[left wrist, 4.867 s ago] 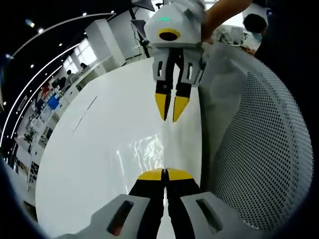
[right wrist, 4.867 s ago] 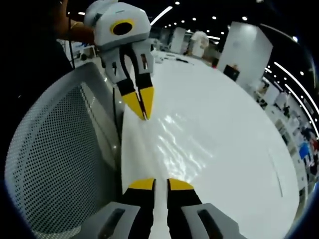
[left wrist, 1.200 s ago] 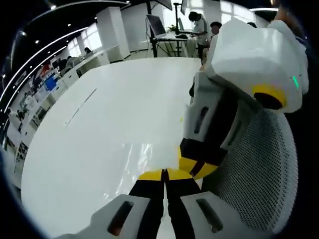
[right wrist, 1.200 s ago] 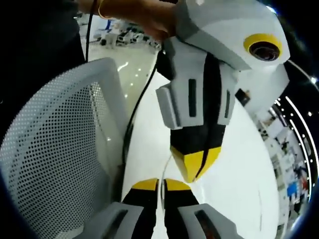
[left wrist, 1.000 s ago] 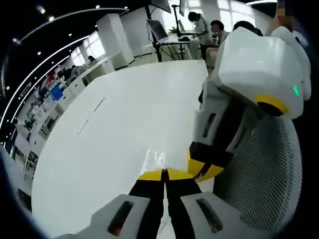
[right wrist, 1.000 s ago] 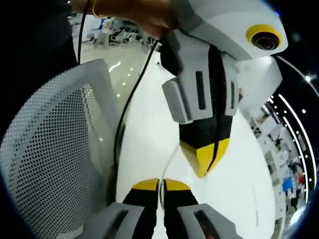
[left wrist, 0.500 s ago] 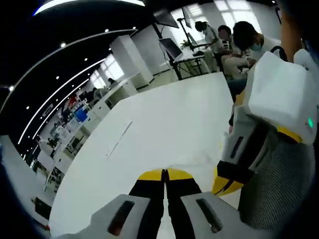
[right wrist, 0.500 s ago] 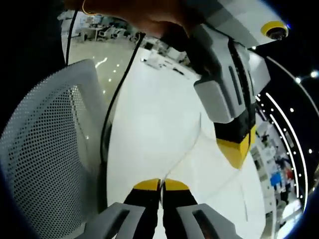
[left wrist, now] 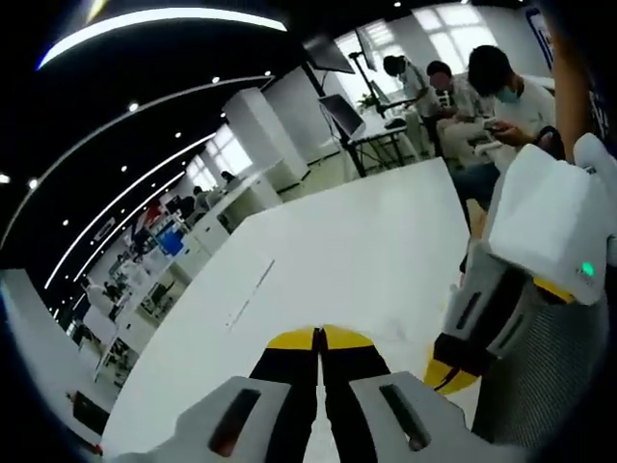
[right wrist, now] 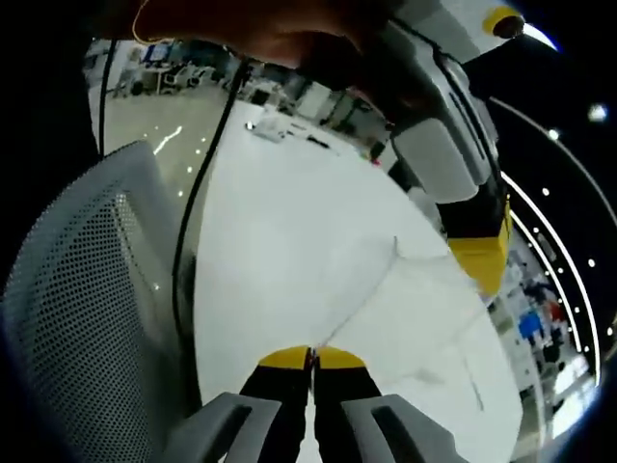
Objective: Open the resealable bag by pulling the two sides of the seal apart until the entire bag opening is separated and visibly accessible.
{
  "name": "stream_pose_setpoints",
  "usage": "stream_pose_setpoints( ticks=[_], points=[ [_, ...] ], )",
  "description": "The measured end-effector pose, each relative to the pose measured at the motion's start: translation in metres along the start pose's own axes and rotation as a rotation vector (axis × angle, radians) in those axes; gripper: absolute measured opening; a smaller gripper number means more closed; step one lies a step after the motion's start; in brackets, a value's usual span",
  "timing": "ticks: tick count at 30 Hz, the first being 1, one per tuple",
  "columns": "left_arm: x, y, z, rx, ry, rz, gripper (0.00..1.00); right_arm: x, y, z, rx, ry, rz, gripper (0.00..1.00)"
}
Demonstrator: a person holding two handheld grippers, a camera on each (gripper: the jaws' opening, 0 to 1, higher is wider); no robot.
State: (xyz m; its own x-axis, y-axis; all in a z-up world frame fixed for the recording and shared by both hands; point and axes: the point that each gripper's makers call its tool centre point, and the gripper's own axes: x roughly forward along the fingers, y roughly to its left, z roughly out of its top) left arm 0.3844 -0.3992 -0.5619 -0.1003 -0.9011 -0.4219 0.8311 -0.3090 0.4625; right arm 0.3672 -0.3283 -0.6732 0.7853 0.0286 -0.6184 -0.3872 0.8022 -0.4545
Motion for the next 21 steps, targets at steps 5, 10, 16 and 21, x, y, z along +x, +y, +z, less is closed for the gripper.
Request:
stream_pose_setpoints(
  ticks=[5,10,16,21],
  points=[
    [0.000,0.000,0.004,0.051,0.000,0.000,0.00,0.000,-0.007,0.001,0.077,-0.022,-0.015,0.00],
    [-0.001,-0.002,-0.003,0.060,0.006,-0.006,0.00,-0.001,-0.014,-0.002,0.142,-0.025,-0.019,0.00],
    [0.003,-0.016,-0.025,0.101,0.042,-0.051,0.00,0.003,-0.010,-0.003,0.189,-0.029,-0.010,0.00],
    [0.010,-0.046,-0.051,0.124,0.073,-0.115,0.00,0.007,-0.006,-0.005,0.232,-0.025,-0.014,0.00]
  ],
)
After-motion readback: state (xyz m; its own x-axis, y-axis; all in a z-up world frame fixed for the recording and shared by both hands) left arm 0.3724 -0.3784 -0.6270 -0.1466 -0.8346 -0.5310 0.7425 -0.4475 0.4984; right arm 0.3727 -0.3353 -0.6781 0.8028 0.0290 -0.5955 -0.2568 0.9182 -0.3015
